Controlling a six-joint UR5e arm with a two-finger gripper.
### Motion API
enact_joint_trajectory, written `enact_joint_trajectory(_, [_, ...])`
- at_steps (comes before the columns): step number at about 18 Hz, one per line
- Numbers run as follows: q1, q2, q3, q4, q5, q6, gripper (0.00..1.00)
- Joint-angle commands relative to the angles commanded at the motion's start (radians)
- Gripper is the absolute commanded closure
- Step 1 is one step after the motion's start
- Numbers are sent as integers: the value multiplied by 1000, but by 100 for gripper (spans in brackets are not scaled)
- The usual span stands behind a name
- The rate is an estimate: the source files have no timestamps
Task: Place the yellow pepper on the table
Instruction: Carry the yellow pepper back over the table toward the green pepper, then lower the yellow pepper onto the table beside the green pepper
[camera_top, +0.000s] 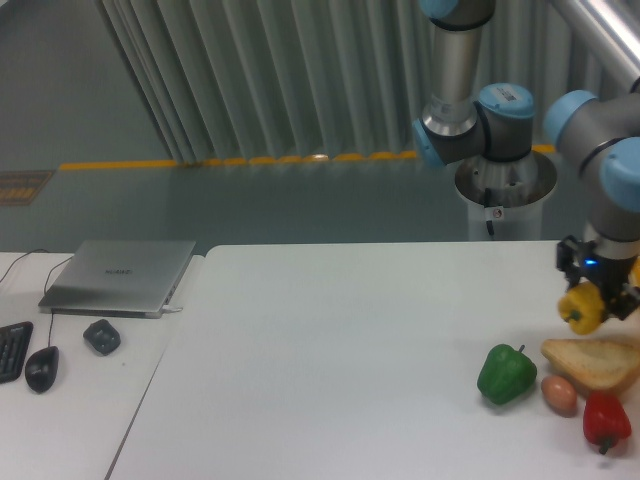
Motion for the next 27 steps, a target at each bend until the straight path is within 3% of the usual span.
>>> enact_joint_trajectory(4, [-43, 22, -3, -28, -10, -21, 51])
enact_joint_trajectory(6, [-84, 15, -23, -6, -11, -118, 50])
enact_joint_trajectory(7, [-106, 14, -29, 10, -14, -171, 50])
enact_joint_trajectory(11, [-170, 0, -57, 170, -7, -385, 50])
enact_joint_trajectory(12, [-173, -6, -64, 175, 6, -390, 50])
enact_joint_trajectory(17, [-178, -9, -63, 115, 88, -311, 50])
enact_joint_trajectory(27, [-178, -23, -51, 129, 89, -368, 47])
